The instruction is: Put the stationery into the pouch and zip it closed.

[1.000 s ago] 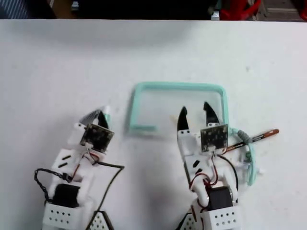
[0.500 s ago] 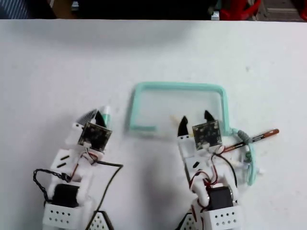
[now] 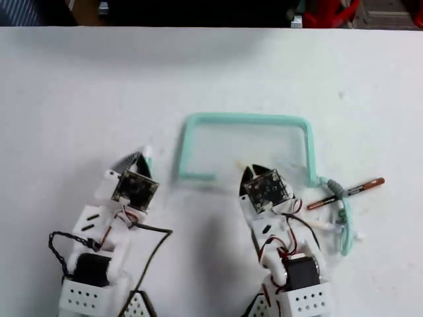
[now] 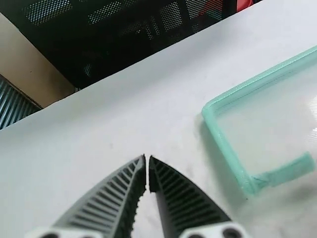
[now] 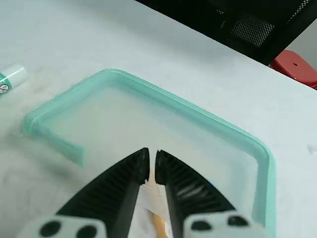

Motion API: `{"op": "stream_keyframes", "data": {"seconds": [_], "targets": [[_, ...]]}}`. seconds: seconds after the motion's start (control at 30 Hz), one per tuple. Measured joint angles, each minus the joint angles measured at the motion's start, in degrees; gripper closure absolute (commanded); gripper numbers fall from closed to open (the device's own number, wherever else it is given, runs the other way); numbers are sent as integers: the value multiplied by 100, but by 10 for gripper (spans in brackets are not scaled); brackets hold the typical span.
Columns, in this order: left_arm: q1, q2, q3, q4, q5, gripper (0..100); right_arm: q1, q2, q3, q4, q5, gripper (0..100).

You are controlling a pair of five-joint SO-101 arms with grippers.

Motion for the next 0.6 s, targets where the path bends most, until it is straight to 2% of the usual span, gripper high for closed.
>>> {"op": "stream_keyframes", "data": {"seconds": [0.07, 0.17, 0.23, 0.33, 0.43, 0.5, 0.6], "targets": [[0, 0, 0, 0, 0, 929, 0, 0, 0, 0, 0, 722], [0, 0, 0, 44, 0, 887, 0, 0, 0, 0, 0, 744], [0, 0, 0, 202, 0, 887, 0, 0, 0, 0, 0, 805], [-18, 0, 0, 343, 0, 888, 9, 0, 0, 0, 44, 991], [-18, 0, 0, 343, 0, 903, 9, 0, 0, 0, 44, 915], [-18, 0, 0, 343, 0, 973, 9, 0, 0, 0, 53, 876], [-18, 0, 0, 343, 0, 963, -9, 0, 0, 0, 53, 840]]}}
